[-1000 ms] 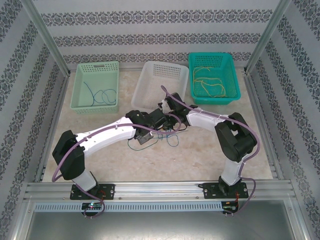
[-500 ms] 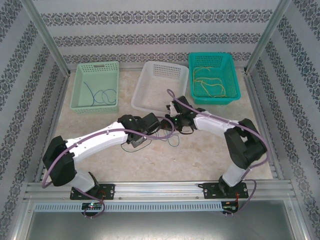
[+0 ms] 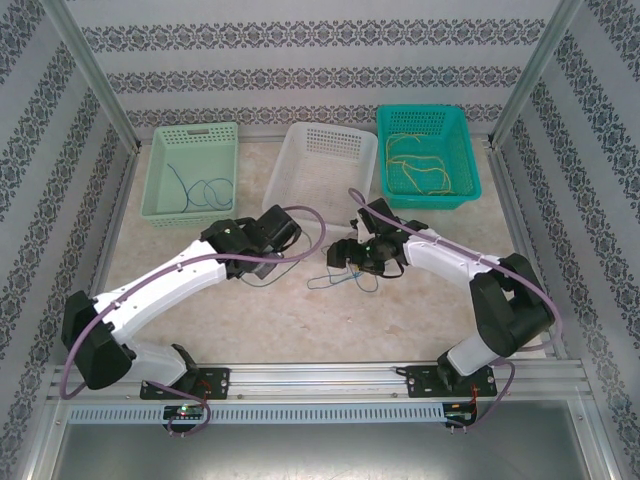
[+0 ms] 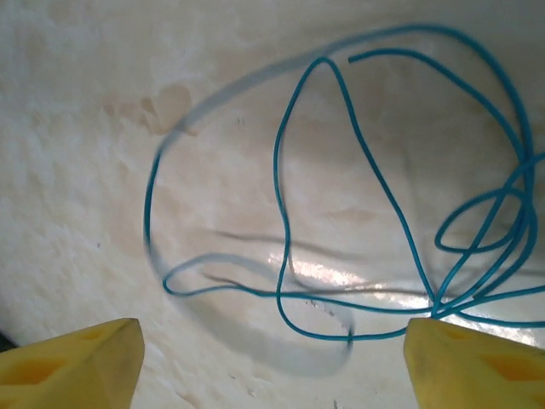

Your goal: Untangle the cables

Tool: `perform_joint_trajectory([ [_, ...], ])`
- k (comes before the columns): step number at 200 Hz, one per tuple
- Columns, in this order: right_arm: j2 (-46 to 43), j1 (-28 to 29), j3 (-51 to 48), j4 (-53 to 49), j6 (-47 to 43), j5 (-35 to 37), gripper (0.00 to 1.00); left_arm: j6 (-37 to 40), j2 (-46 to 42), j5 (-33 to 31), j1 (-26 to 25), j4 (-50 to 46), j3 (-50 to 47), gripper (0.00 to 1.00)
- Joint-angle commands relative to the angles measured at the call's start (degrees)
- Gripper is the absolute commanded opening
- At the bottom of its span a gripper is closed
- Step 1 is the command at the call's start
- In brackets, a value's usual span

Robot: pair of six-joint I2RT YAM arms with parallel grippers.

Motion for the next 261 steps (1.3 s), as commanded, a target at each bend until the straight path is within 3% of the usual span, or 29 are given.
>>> perform_joint_trajectory([
  [1,-3.49,-0.53,3.29,-5.16,-3.7,5.09,0.93,-0.22,-0.59,3.69,1.22,3.9,2.54,0.0],
  [27,-9.07,-3.38,1.28,-4.34,-1.68,6.18,0.94,-0.68,-0.33,3.98,1.9,5.46,2.22,0.0],
  [64,-14.9,-3.43,-0.35,2.75,2.55,1.19,0.82,-0.79,0.36,3.92,1.99,9.46,1.91,0.0],
  [85,-14.04,-1.94,0.99,4.62,8.0,-2.32,0.78,-1.23,1.41,1.88,1.99,11.29,3.31,0.0],
  [124,-14.42,2.05,-0.41,16.05,20.29,-0.71,0.76,-4.01,4.44,-2.26,1.98,15.28,6.1,0.0],
  [179,-12.05,4.1,0.47,19.55,23.82,1.08,0.73,-5.1,6.35,-2.93,1.93,20.51,7.26,0.0],
  [243,-7.13,4.75,1.89,27.36,27.35,4.12,0.66,-9.58,2.09,-0.89,1.9,26.31,2.66,0.0],
  [261,-5.99,4.84,1.92,29.69,28.6,5.31,0.58,-11.38,0.55,-0.64,1.9,28.59,0.33,0.0],
])
